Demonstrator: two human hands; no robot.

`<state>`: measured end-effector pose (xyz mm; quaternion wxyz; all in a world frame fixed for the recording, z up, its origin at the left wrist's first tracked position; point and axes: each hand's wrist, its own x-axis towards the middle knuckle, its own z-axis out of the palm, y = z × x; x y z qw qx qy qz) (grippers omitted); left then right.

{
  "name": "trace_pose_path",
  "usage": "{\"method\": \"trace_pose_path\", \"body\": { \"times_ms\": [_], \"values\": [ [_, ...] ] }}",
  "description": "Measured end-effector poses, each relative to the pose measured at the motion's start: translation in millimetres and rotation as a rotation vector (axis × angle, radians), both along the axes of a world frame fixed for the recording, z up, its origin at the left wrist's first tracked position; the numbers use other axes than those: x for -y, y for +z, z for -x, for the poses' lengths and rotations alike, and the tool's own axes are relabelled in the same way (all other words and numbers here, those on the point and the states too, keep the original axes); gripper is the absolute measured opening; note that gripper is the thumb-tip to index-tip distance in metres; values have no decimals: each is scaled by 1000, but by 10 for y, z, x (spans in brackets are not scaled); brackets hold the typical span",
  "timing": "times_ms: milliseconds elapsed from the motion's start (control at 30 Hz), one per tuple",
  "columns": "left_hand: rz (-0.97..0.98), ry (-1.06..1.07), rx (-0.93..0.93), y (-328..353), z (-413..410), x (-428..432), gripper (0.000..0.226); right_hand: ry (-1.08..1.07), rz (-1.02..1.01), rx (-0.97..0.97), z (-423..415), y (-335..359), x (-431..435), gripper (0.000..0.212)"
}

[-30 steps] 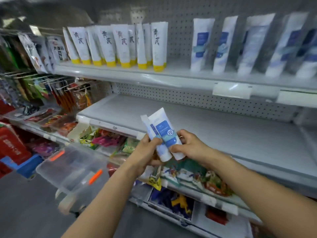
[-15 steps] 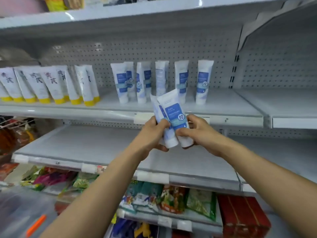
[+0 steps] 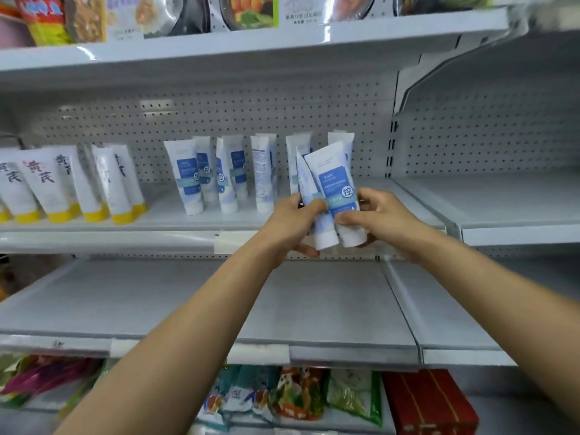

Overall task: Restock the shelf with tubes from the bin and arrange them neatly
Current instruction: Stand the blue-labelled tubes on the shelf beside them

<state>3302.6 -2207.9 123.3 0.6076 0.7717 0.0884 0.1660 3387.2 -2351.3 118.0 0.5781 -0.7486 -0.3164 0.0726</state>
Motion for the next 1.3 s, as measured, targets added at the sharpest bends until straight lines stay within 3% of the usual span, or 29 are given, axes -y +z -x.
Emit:
{"method": "trace_pose_path", "body": {
  "times_ms": [267,433,633,733,833,1133,1300],
  "values": [
    [-25,92,18,26,-180,-161,28,-225,-179,77,-401,169,84,25],
    [-29,115,26,61,-303,-212,27,-316,-51,148,-833,111,38,33],
    [-44,85,54,76,-476,-196,11,-359,21,56,-1272,41,-51,41],
    [-44,76,71,87,-545,-184,15,-373,86,69,-1444,68,-117,47],
    [-44,78,86,95,-597,-174,3,-387,137,90,-1568,84,-179,51],
    [-5,56,82,112,-645,-138,9,-452,209,153,-1745,103,-221,51],
    [11,65,72,89,-600,-132,12,-455,262,85,-1637,105,-122,56]
  ]
}}
